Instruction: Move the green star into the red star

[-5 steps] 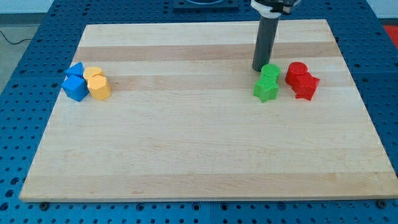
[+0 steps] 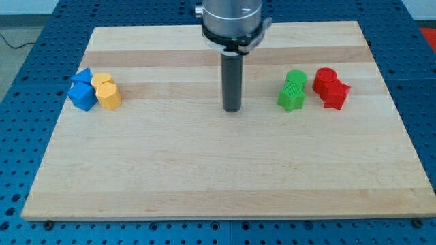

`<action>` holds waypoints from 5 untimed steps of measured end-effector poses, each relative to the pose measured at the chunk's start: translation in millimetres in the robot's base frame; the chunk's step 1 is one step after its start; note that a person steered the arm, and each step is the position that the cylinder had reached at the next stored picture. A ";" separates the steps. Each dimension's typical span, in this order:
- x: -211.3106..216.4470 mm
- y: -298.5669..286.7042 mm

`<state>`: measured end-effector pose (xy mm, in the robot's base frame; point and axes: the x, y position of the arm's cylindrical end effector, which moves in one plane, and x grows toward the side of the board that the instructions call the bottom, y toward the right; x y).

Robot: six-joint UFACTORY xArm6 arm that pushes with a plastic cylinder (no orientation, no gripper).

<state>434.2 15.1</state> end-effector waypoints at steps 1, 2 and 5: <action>0.1 29.5; 0.1 59.5; -22.5 60.2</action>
<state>411.7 75.3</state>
